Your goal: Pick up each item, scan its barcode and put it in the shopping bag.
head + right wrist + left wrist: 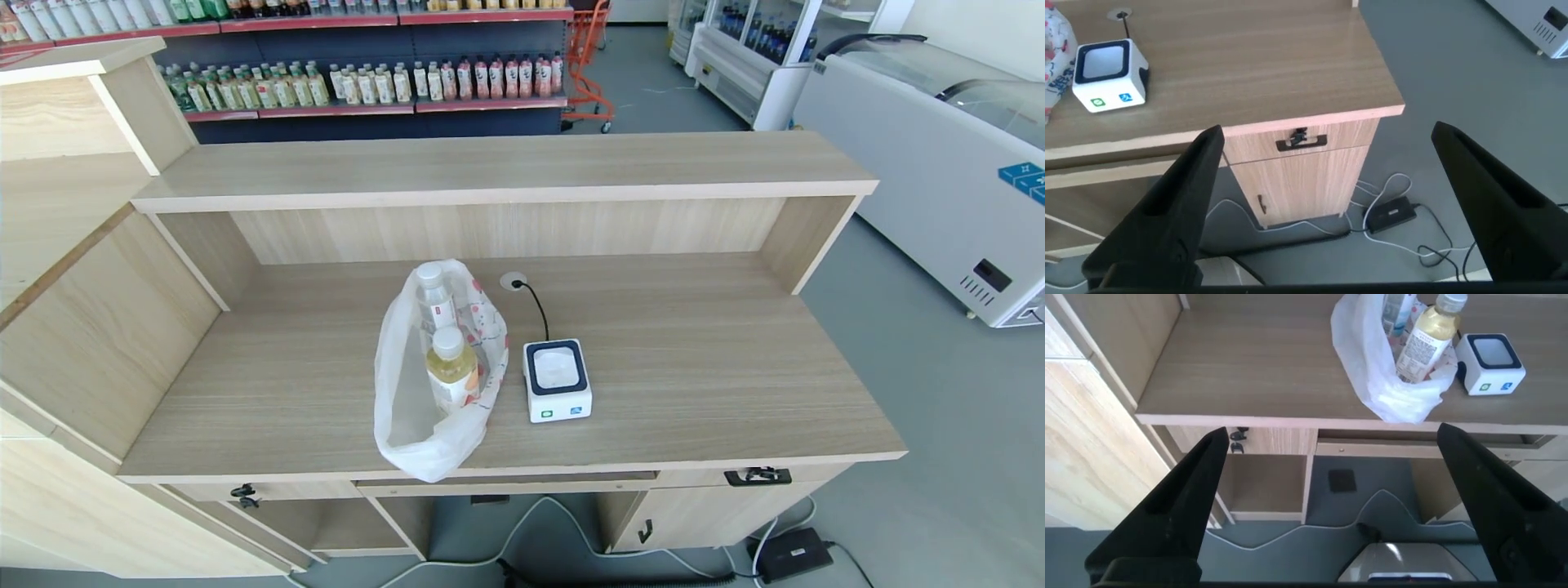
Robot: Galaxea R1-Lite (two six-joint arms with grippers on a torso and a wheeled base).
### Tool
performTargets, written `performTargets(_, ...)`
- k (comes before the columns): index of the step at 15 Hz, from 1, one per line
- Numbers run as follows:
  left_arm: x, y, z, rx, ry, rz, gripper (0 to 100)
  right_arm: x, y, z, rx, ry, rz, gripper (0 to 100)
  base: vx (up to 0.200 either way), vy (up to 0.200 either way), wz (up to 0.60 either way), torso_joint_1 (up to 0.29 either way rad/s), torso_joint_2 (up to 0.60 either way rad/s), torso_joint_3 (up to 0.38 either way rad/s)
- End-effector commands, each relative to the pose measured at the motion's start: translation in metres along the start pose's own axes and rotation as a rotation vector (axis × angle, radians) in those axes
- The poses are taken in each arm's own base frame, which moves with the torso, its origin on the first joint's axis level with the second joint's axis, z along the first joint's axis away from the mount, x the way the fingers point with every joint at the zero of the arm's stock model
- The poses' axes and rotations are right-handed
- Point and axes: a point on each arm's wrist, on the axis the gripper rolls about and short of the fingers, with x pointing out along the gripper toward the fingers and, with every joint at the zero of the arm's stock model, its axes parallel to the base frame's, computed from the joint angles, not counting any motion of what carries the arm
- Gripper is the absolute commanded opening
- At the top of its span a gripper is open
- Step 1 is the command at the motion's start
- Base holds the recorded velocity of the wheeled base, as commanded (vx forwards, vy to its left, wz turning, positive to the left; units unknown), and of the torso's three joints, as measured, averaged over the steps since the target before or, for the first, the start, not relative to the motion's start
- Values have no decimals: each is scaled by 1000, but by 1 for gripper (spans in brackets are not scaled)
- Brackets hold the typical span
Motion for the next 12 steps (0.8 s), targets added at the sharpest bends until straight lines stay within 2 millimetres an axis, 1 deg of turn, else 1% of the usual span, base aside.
performTargets(1,0,0,0,0,-1,1,100,0,0,0,-9,3,4,100,0,0,0,0,0,0)
performTargets(8,0,0,0,0,-1,1,100,4,-1,2,-34,28,22,100,0,0,0,0,0,0)
performTargets(9,0,0,0,0,-1,1,100,9,-3,5,-29,71,35,100,0,0,0,0,0,0)
performTargets(10,0,0,0,0,-1,1,100,21,-7,13,-23,125,17,100,0,0,0,0,0,0)
performTargets(11,0,0,0,0,-1,1,100,21,-8,11,-31,157,-21,100,0,0,0,0,0,0)
performTargets(12,0,0,0,0,-1,1,100,14,-9,5,-27,142,-13,100,0,0,0,0,0,0)
